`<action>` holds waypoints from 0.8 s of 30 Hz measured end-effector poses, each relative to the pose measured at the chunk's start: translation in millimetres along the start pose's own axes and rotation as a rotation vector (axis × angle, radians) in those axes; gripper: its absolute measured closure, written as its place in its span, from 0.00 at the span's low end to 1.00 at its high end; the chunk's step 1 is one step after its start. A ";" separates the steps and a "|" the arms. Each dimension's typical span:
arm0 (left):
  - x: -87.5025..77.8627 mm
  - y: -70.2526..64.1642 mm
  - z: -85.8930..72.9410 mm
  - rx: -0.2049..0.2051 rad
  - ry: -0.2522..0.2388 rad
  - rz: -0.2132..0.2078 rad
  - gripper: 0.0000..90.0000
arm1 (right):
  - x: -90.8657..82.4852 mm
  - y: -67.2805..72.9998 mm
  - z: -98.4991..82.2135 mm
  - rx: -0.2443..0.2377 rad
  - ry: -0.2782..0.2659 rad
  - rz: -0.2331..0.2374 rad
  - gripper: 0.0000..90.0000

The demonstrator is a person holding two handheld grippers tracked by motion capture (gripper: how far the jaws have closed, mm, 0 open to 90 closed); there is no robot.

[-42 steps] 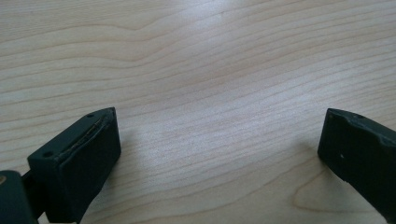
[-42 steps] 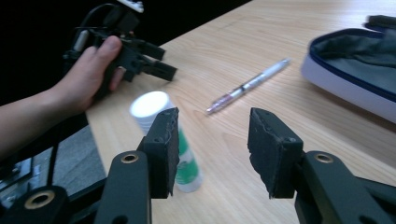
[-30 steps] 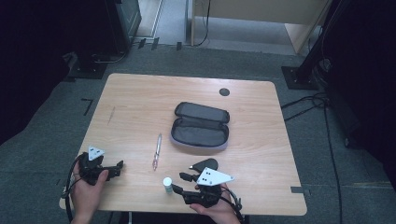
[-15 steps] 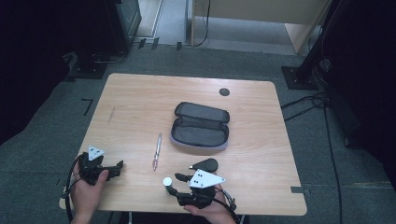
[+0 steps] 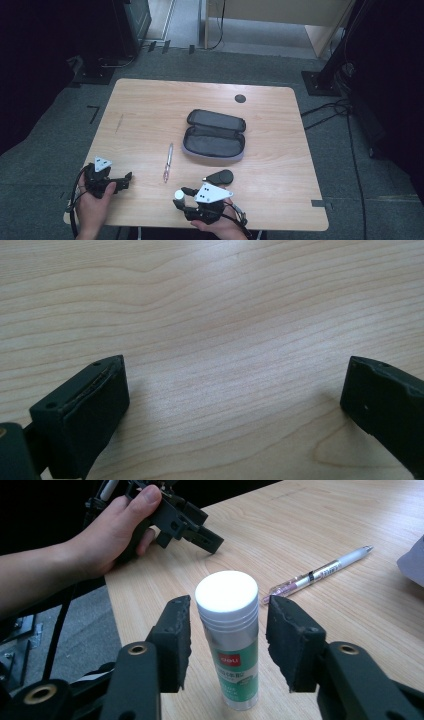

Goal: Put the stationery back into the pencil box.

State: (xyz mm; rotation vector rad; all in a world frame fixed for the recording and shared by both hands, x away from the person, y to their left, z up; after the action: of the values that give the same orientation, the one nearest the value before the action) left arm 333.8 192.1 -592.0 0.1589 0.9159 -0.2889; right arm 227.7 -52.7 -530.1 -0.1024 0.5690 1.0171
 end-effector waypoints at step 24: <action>0.0 0.0 0.1 0.001 0.000 0.000 0.00 | -30.9 -32.6 22.4 0.048 -0.074 -0.120 0.73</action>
State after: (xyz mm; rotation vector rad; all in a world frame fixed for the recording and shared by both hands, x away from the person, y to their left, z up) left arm 333.9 192.1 -592.0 0.1594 0.9154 -0.2894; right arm 251.5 -86.5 -501.5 -0.0555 0.5130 0.8870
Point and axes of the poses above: each handheld gripper's, and its own axes: x roughly forward along the jaws, z roughly out of its top, y roughly to its left, the point moved 10 cm from there along x, roughly forward along the jaws, and after that the axes turned 6 degrees about y, right-handed, at the moved point
